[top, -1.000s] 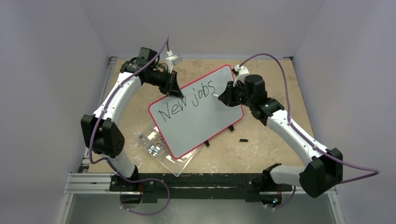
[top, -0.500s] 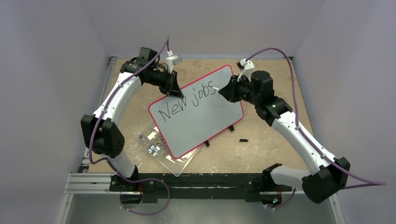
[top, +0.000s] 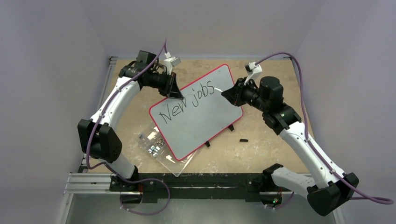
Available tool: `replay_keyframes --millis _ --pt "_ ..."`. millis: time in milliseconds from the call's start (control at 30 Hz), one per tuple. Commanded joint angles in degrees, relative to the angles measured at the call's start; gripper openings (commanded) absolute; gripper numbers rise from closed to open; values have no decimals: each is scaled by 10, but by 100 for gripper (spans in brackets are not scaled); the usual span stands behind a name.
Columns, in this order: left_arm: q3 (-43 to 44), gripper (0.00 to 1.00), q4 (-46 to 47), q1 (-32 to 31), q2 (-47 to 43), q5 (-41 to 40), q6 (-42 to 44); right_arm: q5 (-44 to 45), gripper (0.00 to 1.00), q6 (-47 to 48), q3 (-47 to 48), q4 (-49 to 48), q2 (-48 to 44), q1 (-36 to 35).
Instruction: Write a sentence on the whiteboard
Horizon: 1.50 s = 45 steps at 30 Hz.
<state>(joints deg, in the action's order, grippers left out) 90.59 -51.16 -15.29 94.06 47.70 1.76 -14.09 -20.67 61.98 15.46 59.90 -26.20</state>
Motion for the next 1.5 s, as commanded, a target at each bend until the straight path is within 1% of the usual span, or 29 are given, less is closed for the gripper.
replay_keyframes --millis 0,133,300,500,633,767,900,1067,1300,1467 --pt "-30 0 83 0 -54 -81 -30 -43 0 -16 -17 -21 -6 0" --pt "-51 0 98 0 -63 -107 -38 -73 0 -22 -41 -35 -5 0" --pt "-71 0 121 0 -73 -87 -42 -109 0 -12 -51 -23 14 -16" --pt "-77 0 119 -2 -76 -87 -47 -101 0 -1 -59 -11 11 -64" --pt "-86 0 125 -3 -86 -92 -48 -73 0 8 -65 -6 7 -110" --pt "-86 0 123 -9 -88 -93 -50 -77 0 -2 -87 -29 0 -133" --pt "-93 0 123 -16 -97 -114 -47 -75 0 -6 -109 -52 -5 -160" --pt "-93 0 125 -19 -100 -123 -51 -51 0 14 -123 -63 -7 -209" --pt "-91 0 129 -19 -93 -124 -61 -41 0 41 -150 -78 -37 -225" --pt "-91 0 135 -19 -87 -124 -67 -44 0 50 -153 -94 -31 -232"
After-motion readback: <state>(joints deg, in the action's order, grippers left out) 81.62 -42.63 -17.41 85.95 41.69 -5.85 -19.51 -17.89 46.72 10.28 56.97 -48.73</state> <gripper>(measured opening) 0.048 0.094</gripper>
